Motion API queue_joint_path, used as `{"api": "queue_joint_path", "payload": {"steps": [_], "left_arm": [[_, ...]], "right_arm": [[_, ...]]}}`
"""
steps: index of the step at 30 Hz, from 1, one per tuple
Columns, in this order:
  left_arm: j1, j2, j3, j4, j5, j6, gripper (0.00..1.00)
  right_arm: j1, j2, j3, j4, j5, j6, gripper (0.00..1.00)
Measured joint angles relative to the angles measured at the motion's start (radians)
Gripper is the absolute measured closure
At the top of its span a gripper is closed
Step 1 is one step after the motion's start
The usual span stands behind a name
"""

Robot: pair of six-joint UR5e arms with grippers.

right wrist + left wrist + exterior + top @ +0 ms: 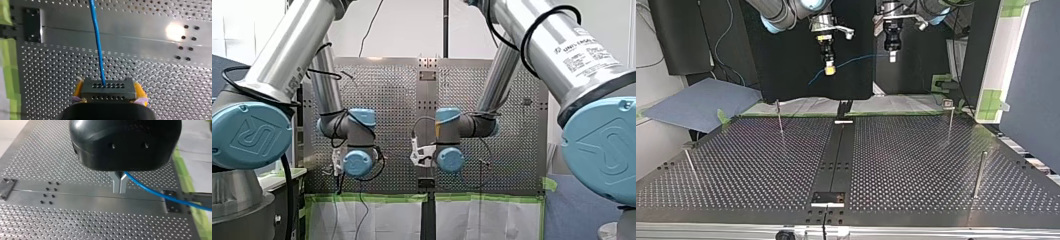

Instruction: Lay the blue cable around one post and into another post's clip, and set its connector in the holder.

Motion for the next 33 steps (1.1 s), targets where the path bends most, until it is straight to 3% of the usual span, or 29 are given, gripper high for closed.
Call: {"api": "queue_joint_path", "payload": {"steps": [8,15,18,24,33], "left_arm": [[-0.008,-0.001,-0.012,0.001,-0.023,-0.001,1.00],[-0.008,-0.001,-0.012,0.001,-0.024,-0.001,1.00],[-0.012,0.002,-0.009,0.001,-0.028,0.000,1.00],[-0.047,0.039,0.031,-0.029,-0.041,-0.014,1.00],[-0.038,0.125,0.090,-0.115,-0.051,-0.075,1.00]], "right_arm": [[0.007,0.011,-0.021,0.072,0.064,0.000,1.00],[0.007,0.011,-0.021,0.112,0.074,0.000,1.00],[0.000,0.003,-0.023,0.123,0.073,0.008,1.00],[-0.013,-0.043,-0.028,0.148,0.070,0.054,1.00],[-0.021,-0.136,-0.029,0.203,0.019,0.148,1.00]]}}
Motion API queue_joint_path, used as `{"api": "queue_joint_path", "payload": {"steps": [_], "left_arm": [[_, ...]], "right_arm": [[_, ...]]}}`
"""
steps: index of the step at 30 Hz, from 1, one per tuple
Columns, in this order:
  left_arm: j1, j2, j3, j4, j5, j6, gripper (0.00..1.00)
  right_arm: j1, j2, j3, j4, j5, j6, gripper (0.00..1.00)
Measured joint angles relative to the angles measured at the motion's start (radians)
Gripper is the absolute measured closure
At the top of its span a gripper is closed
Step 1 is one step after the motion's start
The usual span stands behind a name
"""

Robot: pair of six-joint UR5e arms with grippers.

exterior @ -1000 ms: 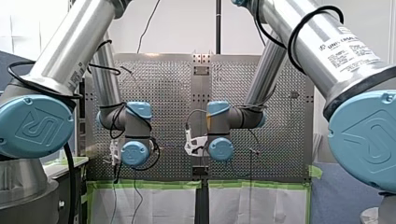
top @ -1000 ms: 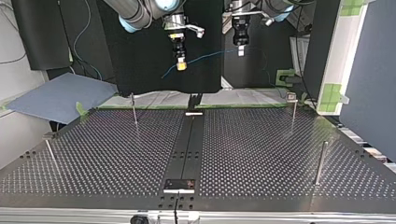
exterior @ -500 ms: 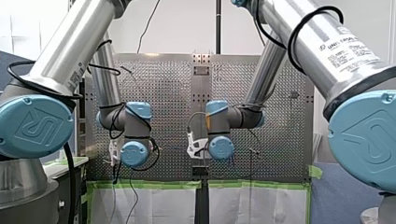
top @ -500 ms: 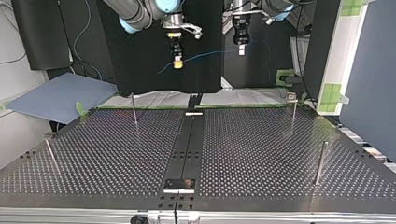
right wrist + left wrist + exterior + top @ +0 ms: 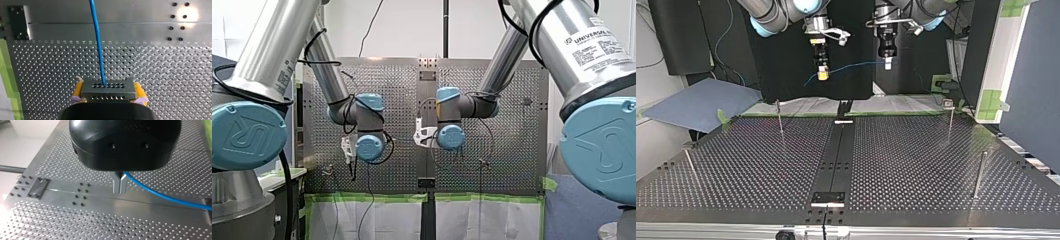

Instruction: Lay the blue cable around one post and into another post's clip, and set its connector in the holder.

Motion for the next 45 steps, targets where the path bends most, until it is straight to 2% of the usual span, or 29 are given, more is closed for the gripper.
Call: {"api": "queue_joint_path", "payload": {"steps": [1,4,11,16,25,32,45], "left_arm": [[0.002,0.008,0.001,-0.007,-0.001,-0.002,1.00],[0.010,0.035,0.003,-0.034,-0.004,-0.009,1.00],[0.029,0.098,0.005,-0.098,-0.020,-0.021,1.00],[0.041,0.145,0.009,-0.146,-0.023,-0.040,1.00],[0.067,0.227,0.058,-0.226,-0.024,-0.072,1.00],[0.097,0.287,0.097,-0.287,-0.025,-0.075,1.00],[0.212,0.411,0.129,-0.411,0.015,-0.137,1.00]], "right_arm": [[-0.001,-0.012,0.000,0.011,-0.002,0.011,1.00],[-0.002,-0.039,0.000,0.037,-0.004,0.030,1.00],[-0.008,-0.103,0.026,0.099,-0.004,0.045,1.00],[-0.020,-0.149,0.054,0.109,-0.011,0.057,1.00],[-0.023,-0.223,0.000,0.170,-0.056,0.056,1.00],[-0.024,-0.287,-0.051,0.193,-0.067,0.055,1.00],[-0.029,-0.395,-0.075,0.205,-0.079,0.054,1.00]]}}
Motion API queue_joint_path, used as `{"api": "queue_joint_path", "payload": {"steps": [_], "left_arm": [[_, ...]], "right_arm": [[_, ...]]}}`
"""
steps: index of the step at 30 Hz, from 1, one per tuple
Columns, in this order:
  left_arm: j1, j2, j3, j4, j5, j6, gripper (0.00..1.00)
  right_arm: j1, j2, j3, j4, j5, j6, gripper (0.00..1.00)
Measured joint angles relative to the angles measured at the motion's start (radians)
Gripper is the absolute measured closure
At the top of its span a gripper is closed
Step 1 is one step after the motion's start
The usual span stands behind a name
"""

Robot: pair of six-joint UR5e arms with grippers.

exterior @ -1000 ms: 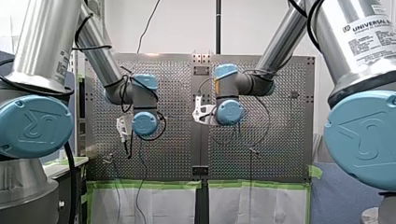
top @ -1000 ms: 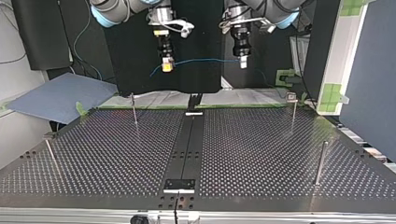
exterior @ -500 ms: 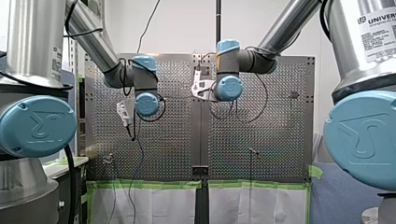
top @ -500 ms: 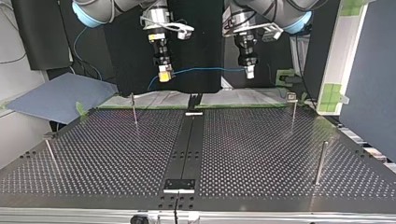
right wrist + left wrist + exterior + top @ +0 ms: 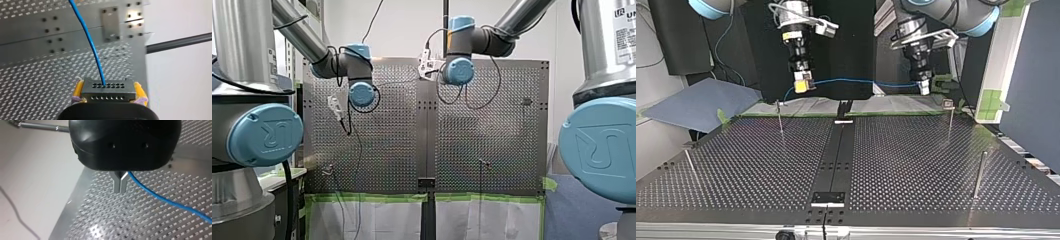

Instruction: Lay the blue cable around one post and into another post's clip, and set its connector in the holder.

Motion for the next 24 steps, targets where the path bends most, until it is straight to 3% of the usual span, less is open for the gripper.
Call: {"api": "queue_joint_path", "payload": {"steps": [5,15,24], "left_arm": [[0.026,0.036,0.010,-0.036,0.000,-0.008,1.00],[0.064,0.120,0.074,-0.121,-0.034,-0.042,1.00],[0.122,0.162,0.117,-0.198,-0.016,-0.057,1.00]], "right_arm": [[0.000,-0.016,-0.024,0.013,-0.025,-0.005,1.00],[0.004,0.045,-0.087,0.060,-0.085,-0.033,1.00],[0.005,0.056,-0.141,0.081,-0.112,-0.047,1.00]]}}
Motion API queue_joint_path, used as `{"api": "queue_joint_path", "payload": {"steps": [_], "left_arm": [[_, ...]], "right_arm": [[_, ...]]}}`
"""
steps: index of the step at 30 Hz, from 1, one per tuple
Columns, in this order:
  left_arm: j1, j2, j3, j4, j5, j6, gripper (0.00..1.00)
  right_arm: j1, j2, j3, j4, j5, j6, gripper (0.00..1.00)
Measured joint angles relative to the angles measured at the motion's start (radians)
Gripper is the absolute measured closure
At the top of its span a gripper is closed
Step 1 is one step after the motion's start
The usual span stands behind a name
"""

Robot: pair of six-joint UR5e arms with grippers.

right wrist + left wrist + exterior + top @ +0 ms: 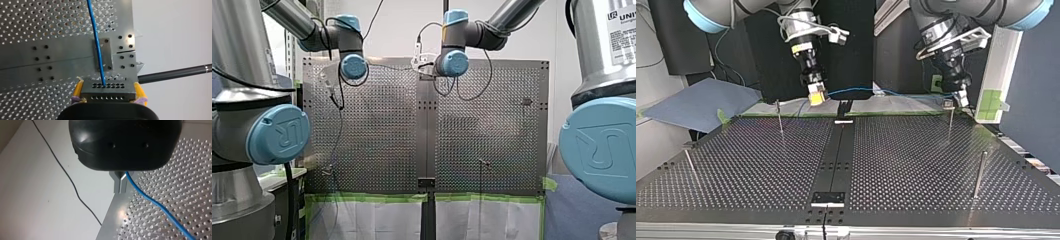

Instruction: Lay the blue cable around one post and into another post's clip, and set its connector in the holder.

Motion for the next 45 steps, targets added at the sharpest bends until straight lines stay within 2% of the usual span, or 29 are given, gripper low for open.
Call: {"api": "queue_joint_path", "payload": {"steps": [9,15,24,33,39,45], "left_arm": [[0.096,0.003,0.031,-0.090,0.091,-0.006,1.00],[0.154,0.003,0.060,-0.100,0.141,-0.011,1.00],[0.229,-0.010,0.127,-0.102,0.157,-0.009,1.00],[0.256,-0.071,0.197,-0.117,0.175,-0.016,1.00],[0.278,-0.084,0.249,-0.116,0.182,-0.016,1.00],[0.314,-0.100,0.302,-0.119,0.201,-0.031,1.00]], "right_arm": [[0.002,0.001,-0.034,-0.003,-0.031,-0.008,1.00],[0.006,0.002,-0.052,-0.008,-0.052,-0.015,1.00],[0.012,0.007,-0.074,-0.019,-0.081,-0.036,1.00],[0.020,0.024,-0.115,-0.013,-0.091,-0.038,1.00],[0.026,0.057,-0.151,0.012,-0.091,-0.042,1.00],[0.027,0.084,-0.186,0.014,-0.092,-0.043,1.00]]}}
